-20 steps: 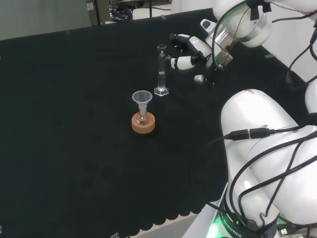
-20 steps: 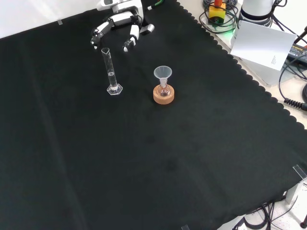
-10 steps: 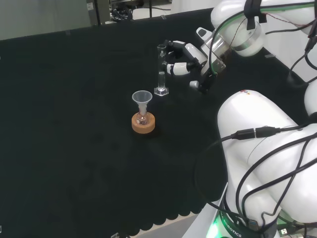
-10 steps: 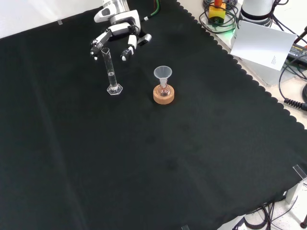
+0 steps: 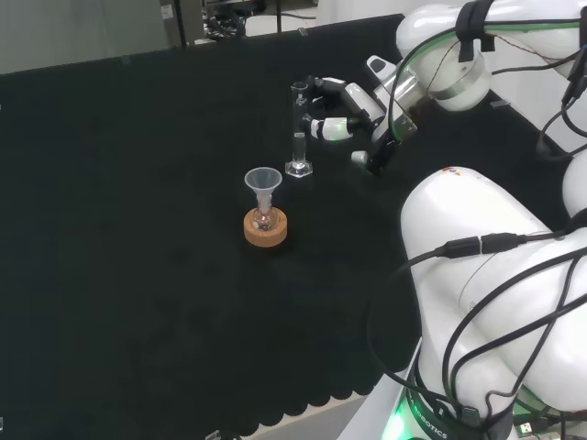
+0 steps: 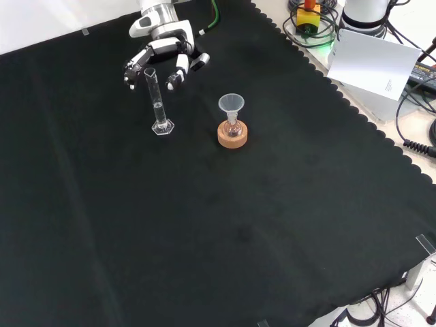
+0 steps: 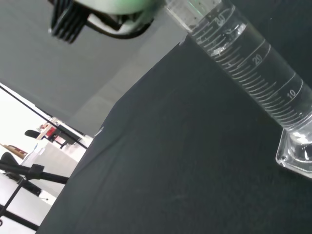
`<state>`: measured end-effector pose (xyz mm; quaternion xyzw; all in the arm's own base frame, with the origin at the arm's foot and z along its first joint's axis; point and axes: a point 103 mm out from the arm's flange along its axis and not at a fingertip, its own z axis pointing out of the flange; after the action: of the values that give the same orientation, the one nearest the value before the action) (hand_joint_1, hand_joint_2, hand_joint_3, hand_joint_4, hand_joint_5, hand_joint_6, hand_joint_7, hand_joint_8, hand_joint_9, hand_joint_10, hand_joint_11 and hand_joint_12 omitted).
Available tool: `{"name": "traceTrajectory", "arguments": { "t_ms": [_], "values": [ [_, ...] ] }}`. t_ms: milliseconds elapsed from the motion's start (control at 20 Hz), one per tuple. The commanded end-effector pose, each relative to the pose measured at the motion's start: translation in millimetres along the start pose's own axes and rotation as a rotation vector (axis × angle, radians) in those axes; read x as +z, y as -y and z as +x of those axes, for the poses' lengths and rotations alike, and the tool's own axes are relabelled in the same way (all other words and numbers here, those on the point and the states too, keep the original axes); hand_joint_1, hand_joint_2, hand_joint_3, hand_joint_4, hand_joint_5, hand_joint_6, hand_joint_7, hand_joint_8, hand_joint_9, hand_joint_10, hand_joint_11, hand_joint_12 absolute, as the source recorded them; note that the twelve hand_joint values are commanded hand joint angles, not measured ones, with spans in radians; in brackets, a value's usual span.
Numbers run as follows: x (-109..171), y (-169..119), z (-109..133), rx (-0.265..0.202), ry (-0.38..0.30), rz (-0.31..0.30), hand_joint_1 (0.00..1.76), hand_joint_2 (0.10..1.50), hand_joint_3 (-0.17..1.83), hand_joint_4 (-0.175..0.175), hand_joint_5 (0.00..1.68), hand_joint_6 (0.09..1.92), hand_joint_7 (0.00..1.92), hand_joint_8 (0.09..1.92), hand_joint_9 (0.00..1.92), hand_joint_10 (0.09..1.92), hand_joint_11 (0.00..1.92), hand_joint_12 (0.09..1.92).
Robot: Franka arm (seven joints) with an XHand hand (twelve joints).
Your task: Pick up the graduated cylinder.
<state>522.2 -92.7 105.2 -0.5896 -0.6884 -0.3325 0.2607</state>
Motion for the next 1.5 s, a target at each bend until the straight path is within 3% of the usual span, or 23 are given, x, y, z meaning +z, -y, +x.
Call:
{"name": "traceTrajectory", "arguments": {
  "t_ms": [50, 400, 650, 1300, 1500],
  "values": [
    [15.2, 0.1, -3.4, -0.014, -0.030, 0.035, 0.94, 0.63, 0.60, -0.030, 0.54, 0.09, 0.42, 0.62, 0.58, 0.56, 0.29, 1.32],
    [28.4, -3.3, -0.7, -0.037, -0.036, 0.038, 0.98, 0.63, 0.60, -0.025, 0.56, 0.09, 0.45, 0.62, 0.60, 0.56, 0.31, 1.32],
    [33.0, -4.5, -2.6, -0.041, -0.088, 0.017, 1.03, 0.64, 0.61, -0.016, 0.62, 0.09, 0.46, 0.62, 0.61, 0.56, 0.31, 1.31],
    [42.6, -9.1, -9.6, -0.025, -0.151, -0.019, 1.06, 0.64, 0.63, -0.003, 0.68, 0.15, 0.51, 0.60, 0.67, 0.54, 0.35, 1.30],
    [42.3, -9.0, -11.8, -0.004, -0.160, -0.058, 1.06, 0.65, 0.64, 0.007, 0.72, 0.25, 0.55, 0.58, 0.72, 0.51, 0.38, 1.29]
  ]
}}
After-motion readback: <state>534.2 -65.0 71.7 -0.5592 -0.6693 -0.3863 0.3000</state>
